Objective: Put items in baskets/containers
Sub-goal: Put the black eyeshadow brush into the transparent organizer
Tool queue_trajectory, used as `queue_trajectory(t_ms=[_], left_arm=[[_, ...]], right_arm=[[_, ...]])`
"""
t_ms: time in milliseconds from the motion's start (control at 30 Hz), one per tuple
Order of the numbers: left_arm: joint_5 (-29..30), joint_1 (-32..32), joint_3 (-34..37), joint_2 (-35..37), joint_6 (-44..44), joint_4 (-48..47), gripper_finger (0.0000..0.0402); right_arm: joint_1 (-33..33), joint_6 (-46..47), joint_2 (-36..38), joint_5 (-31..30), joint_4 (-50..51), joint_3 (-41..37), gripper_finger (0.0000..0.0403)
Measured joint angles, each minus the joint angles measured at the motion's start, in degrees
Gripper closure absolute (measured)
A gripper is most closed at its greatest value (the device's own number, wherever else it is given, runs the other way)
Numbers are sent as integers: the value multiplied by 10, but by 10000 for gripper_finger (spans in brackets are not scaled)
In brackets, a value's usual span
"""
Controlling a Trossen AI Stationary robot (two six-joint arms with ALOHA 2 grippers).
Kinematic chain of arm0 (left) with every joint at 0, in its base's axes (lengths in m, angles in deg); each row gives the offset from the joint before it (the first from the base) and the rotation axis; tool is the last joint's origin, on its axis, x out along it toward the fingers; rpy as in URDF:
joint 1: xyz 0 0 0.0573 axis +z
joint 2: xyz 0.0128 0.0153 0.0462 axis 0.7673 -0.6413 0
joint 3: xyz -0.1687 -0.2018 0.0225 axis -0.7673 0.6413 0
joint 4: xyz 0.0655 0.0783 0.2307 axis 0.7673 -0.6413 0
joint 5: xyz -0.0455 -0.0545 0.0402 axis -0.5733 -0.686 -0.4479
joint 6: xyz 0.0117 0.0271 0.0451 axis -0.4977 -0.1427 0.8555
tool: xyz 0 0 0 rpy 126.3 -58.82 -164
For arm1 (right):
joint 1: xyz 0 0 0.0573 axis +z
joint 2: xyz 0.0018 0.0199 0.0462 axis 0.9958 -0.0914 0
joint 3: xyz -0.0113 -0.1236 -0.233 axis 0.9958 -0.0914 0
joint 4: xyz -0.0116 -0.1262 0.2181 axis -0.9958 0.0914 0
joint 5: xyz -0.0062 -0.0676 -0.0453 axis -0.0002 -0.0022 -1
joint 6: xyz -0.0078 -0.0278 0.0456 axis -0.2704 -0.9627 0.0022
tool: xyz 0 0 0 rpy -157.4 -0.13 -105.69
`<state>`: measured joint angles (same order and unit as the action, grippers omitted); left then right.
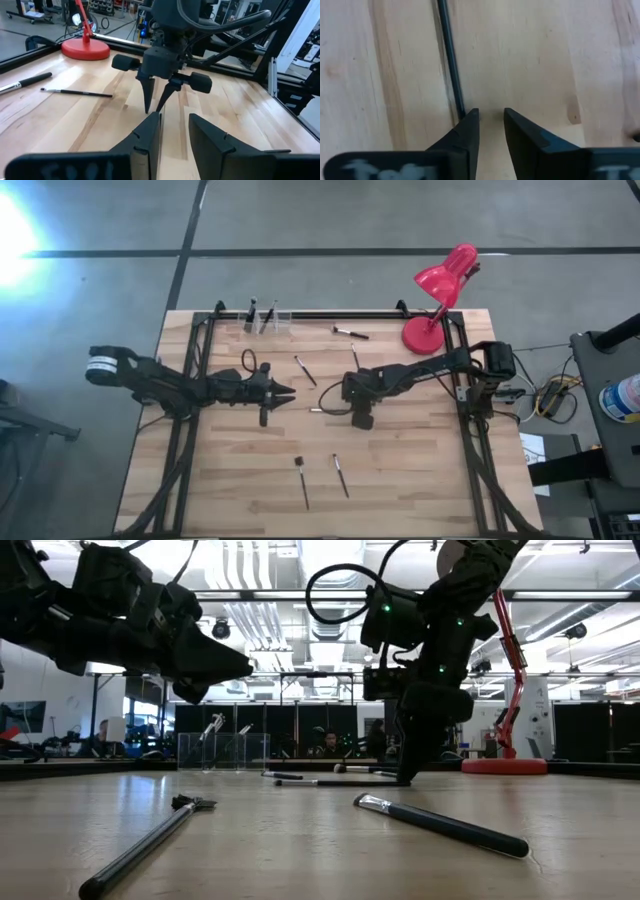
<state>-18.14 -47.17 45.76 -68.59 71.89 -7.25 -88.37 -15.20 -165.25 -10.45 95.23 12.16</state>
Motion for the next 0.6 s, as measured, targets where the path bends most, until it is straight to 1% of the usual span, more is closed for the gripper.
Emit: queue_trajectory(t_ms=[133,467,600], left_arm=[[0,0,0,0,0,0,303],[0,0,0,0,0,0,303],[0,0,0,0,0,0,303]], right_arm=[[0,4,0,-1,5,3,323],[4,8,8,1,8,20,281],[12,8,8,5,8,12,276]])
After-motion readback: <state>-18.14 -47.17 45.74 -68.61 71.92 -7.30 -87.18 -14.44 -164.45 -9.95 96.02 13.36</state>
